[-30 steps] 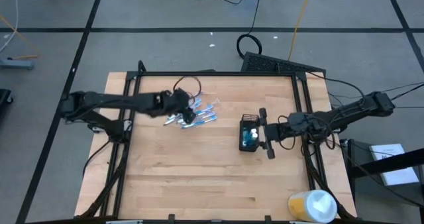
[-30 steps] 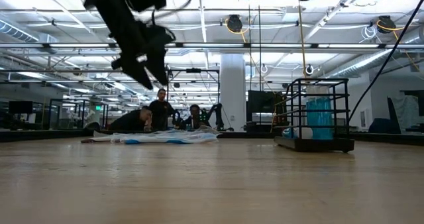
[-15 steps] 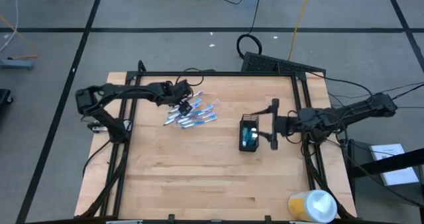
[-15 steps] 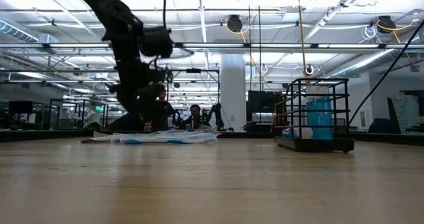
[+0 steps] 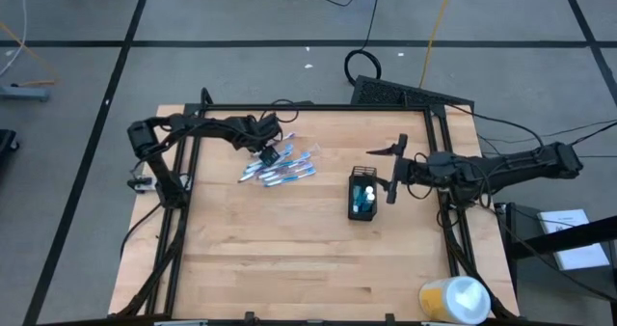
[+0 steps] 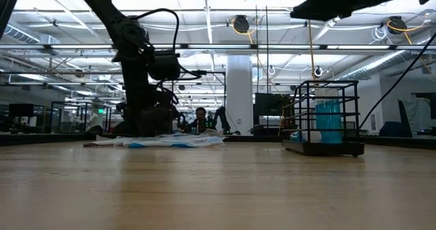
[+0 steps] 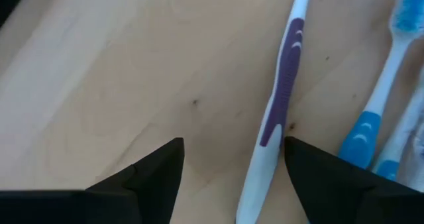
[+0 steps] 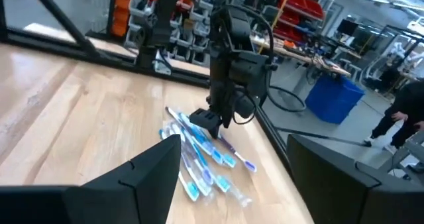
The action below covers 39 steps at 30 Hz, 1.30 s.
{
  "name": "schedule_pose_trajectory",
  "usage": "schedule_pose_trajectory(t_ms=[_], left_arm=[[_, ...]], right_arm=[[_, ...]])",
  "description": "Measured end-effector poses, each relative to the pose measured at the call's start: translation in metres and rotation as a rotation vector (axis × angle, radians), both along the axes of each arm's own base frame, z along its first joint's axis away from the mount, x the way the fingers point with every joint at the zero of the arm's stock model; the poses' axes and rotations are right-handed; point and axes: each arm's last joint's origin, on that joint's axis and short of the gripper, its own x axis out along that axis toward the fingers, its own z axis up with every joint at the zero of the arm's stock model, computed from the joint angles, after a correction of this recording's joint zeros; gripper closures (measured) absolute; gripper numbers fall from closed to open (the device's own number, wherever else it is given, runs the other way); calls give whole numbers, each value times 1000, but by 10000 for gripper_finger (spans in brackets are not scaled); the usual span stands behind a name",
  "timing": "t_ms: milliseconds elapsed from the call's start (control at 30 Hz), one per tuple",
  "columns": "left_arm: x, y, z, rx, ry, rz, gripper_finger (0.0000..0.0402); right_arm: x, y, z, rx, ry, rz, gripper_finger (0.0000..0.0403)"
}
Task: Pick & Place toothbrushing station
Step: Put the purple toothbrush into the top section of the mesh organizer
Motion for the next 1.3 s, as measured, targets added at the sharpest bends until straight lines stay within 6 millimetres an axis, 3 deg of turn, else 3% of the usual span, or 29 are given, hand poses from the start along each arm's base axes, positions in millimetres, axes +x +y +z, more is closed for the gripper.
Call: schedule_pose_trajectory(t_ms=[167, 533, 800, 867, 1067, 1200, 1300], left_arm=[[-1, -1, -1, -58, -9, -18, 193], [-3, -3, -3, -80, 9, -26, 379], [-1, -3, 10, 36, -26, -30, 383], [-3, -6, 20, 79, -32, -30, 383], [-4, -25, 80, 240, -242, -76, 383], [5, -48, 123, 369, -501, -240, 383], [16, -68, 137, 424, -710, -417, 383]], right_arm=[[0, -1, -6, 11, -60, -7, 138], [-1, -1, -17, 74, -126, -10, 138], [-1, -2, -16, 78, -147, -18, 138], [-1, -2, -16, 85, -150, -44, 138], [-2, -5, -16, 113, -163, -147, 138], [-2, -5, -16, 135, -170, -149, 138], [-2, -7, -16, 165, -181, -160, 138]])
